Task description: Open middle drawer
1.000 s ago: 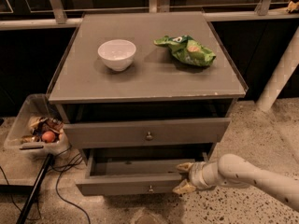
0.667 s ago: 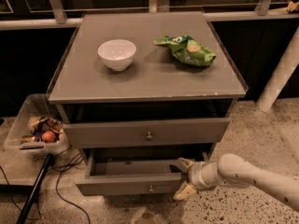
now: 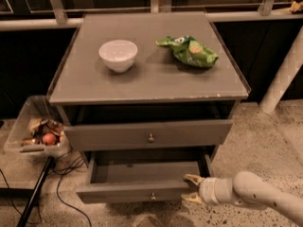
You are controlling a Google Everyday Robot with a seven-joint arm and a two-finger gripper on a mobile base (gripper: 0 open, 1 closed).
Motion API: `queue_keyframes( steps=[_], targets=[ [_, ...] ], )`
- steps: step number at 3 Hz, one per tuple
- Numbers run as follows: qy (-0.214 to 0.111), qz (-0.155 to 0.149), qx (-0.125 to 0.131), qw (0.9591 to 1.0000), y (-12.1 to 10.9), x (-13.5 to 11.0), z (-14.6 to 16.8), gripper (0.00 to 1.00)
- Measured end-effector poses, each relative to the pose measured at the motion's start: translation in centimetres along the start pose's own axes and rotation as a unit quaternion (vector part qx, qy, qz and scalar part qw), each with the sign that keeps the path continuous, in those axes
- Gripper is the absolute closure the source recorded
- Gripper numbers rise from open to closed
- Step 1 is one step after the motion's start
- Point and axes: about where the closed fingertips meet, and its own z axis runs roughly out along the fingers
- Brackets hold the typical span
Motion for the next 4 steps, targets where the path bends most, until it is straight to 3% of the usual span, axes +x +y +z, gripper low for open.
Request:
queue_keyframes(
  steps=[1,2,3,4],
  targets=[
    [0.000,0.000,0.000,1.0000,-0.1,-0.4,-0.3,0.84],
    [-0.002,-0.002,0.001,1.0000,0.0,-0.7,-0.6,1.00],
    [-0.014,-0.027,0.004,0.9995,4.2,-1.0,-1.6,1.00],
    [-0.014,-0.027,0.004,0.9995,4.1,-1.2,-1.9,1.00]
  ],
)
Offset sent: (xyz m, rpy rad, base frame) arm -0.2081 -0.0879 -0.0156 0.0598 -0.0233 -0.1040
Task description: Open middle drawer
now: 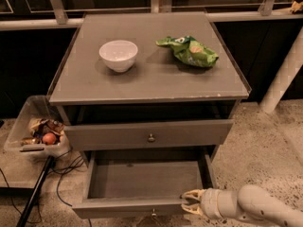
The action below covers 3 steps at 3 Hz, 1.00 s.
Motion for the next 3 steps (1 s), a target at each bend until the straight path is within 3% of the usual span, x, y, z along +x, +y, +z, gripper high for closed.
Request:
queue_keyframes(
  steps=[1,2,3],
  targets=[
    [0.001,0.007,-0.001,1.0000,1.54,0.59,-0.51,1.00],
    [0.001,0.007,-0.001,1.0000,1.53,0.57,-0.53,0.85],
    [0.001,0.007,-0.001,1.0000,1.53,0.57,-0.52,0.62]
  ],
)
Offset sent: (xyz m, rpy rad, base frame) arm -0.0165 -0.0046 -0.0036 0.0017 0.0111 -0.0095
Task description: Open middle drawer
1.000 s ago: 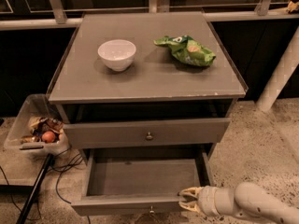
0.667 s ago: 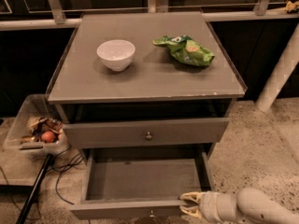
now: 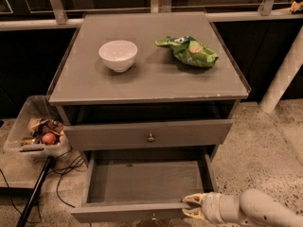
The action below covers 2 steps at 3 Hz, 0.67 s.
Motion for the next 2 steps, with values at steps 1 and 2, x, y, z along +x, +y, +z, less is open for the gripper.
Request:
queue_keyframes(
  steps=[1,2],
  targets=[
    [0.000,0.000,0.000,1.0000,0.00,0.00,0.00,0.38],
    [0.000,0.000,0.000,1.0000,0.00,0.00,0.00,0.14]
  ],
)
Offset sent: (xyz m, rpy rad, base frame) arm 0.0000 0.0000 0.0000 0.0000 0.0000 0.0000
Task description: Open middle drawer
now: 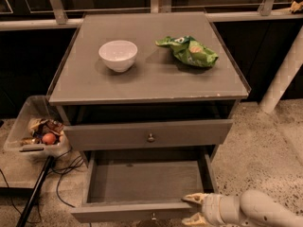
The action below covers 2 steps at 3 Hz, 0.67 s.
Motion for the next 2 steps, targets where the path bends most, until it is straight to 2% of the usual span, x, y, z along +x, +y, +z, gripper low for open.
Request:
queue_keyframes(
  steps=[1,2],
  targets=[
    [0.000,0.000,0.000,1.0000,0.00,0.00,0.00,0.00],
    [0.000,0.000,0.000,1.0000,0.00,0.00,0.00,0.00]
  ],
)
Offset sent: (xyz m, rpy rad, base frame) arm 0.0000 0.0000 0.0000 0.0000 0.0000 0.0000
